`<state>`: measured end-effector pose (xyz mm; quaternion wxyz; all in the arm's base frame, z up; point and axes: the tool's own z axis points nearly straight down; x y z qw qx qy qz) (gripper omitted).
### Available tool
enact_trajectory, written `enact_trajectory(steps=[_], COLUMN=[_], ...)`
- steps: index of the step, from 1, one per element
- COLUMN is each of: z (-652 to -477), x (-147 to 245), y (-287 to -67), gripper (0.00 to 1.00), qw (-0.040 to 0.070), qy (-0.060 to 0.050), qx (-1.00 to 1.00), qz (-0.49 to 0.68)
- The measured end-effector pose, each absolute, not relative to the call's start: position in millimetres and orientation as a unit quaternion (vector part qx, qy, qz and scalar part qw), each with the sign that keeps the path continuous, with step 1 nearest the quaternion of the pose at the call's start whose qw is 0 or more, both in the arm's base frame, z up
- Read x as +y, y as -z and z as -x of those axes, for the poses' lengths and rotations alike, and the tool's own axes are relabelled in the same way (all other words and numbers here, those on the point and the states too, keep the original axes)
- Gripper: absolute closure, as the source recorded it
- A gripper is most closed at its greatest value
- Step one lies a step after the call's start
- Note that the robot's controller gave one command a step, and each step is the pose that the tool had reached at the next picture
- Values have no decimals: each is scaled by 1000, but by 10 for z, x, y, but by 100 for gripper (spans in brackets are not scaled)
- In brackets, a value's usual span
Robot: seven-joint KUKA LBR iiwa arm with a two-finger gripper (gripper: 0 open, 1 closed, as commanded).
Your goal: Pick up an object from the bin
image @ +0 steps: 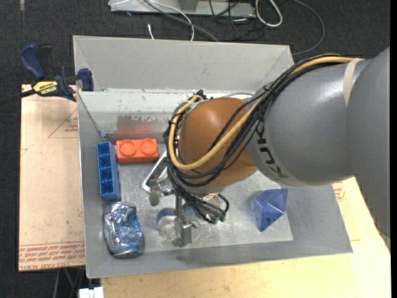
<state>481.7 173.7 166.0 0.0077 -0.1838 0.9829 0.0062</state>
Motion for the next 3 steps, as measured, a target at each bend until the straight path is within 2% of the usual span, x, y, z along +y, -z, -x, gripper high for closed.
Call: enact_trajectory(steps=[1, 2, 3], z=[-5105, -5104, -5217], x=[1467, 1358, 1617], y=[-1709, -1700, -1671], gripper=[0, 0, 0], qw=[2, 1, 3], qy=[-3, -6, -5], qx=[976, 979, 964], qz=[220, 203, 265])
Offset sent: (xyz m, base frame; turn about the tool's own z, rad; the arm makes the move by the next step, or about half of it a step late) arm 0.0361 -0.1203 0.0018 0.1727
